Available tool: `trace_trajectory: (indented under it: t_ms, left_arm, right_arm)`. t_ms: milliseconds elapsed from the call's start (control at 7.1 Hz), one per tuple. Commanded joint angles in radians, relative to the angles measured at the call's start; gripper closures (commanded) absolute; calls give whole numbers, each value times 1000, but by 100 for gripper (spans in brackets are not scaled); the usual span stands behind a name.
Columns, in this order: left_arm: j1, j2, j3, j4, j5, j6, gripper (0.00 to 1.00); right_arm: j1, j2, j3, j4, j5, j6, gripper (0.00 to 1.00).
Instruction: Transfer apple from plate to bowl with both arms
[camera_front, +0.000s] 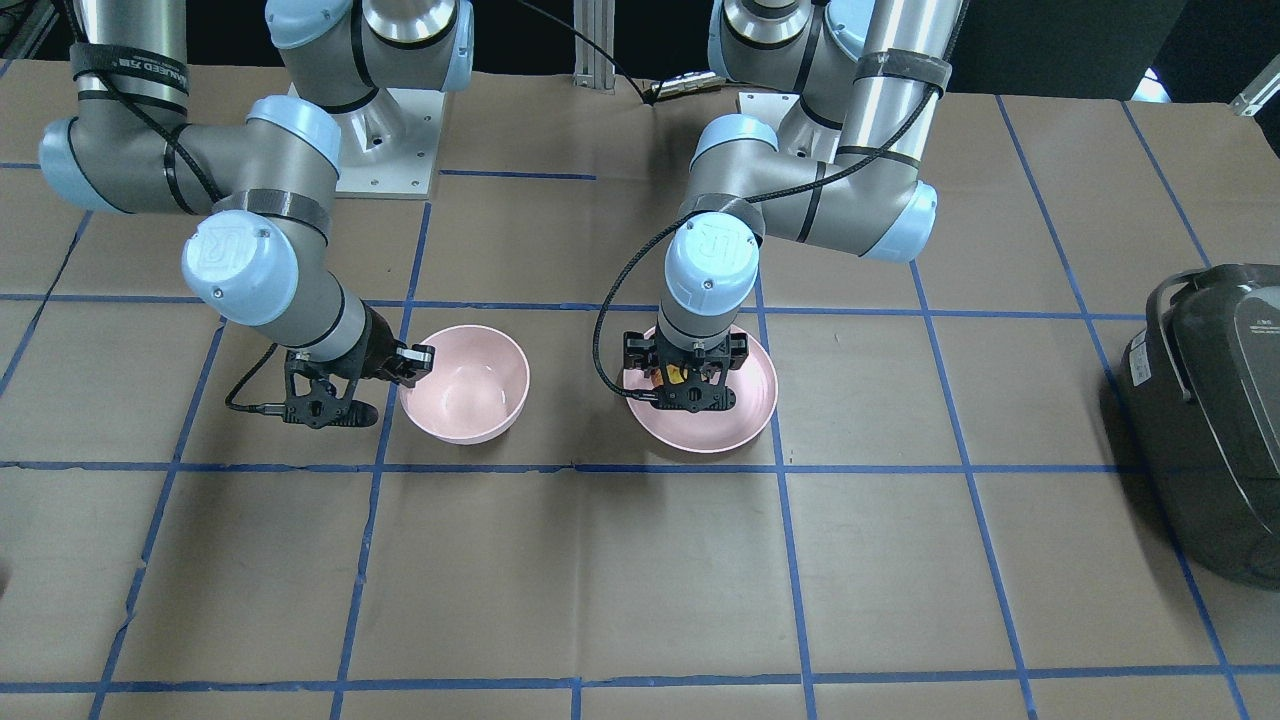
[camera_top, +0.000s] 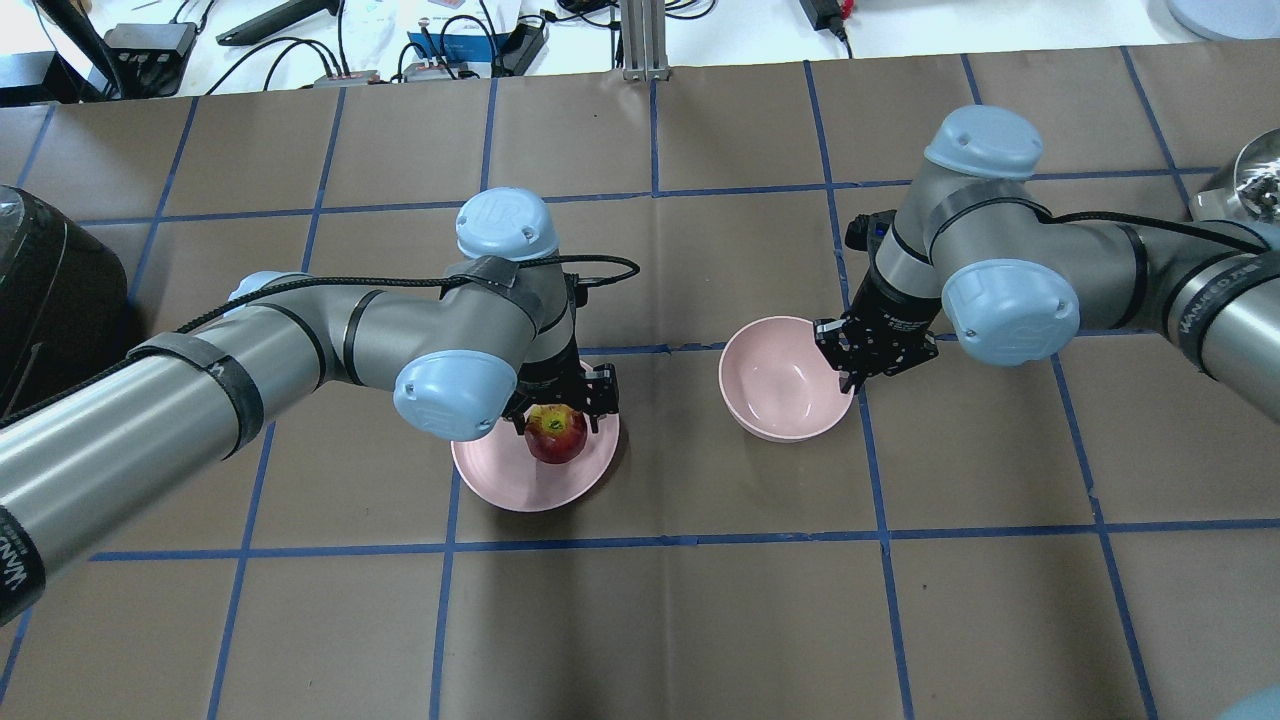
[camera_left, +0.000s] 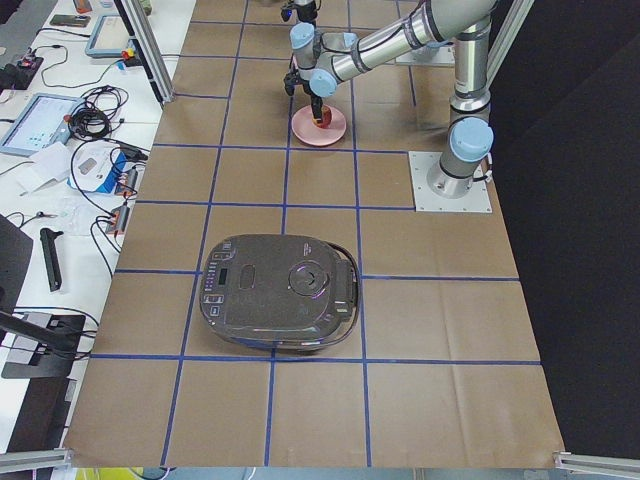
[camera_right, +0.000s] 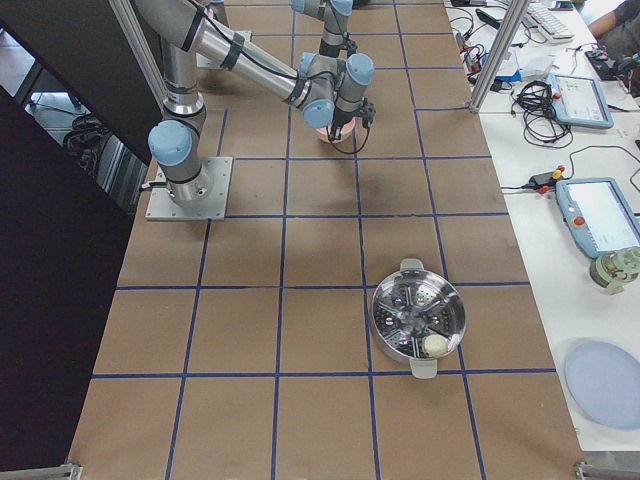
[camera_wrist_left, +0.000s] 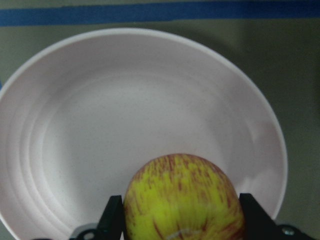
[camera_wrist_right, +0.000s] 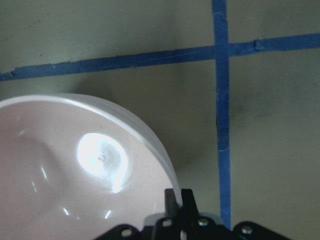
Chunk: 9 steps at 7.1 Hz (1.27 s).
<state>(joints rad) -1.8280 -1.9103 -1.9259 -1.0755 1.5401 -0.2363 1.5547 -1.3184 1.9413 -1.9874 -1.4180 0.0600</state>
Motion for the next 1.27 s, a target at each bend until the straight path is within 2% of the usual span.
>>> trace_trajectory:
  t_ms: [0,141,282,563,704,845,986,1127]
  left_arm:
    - [3,13,5,0,3,28,73]
    - [3,34,13,5,35,35,81]
    - [0,46,54,-24,34,13,82]
    - [-55,43,193,-156,9,-189,82]
    - [-107,25,253,-156,-12,-309,82]
    - [-147,-11,302,-146,-61,-422,82]
    - [-221,-76,345,-86,-64,-539,82]
    - [-287,-134,367,27,-66,-651,82]
  right_arm:
    - [21,11,-1,-22,11,33,28]
    - [19,11,-8,-24,8,40,0]
    - [19,5,-30,-25,-7,26,0]
    - [16,-1,-218,34,-114,9,0]
    - [12,-16,-320,132,-117,9,0]
    - [5,-53,-396,186,-121,8,0]
    - [-2,-126,-436,252,-175,8,0]
    - [-5,-184,-441,257,-206,8,0]
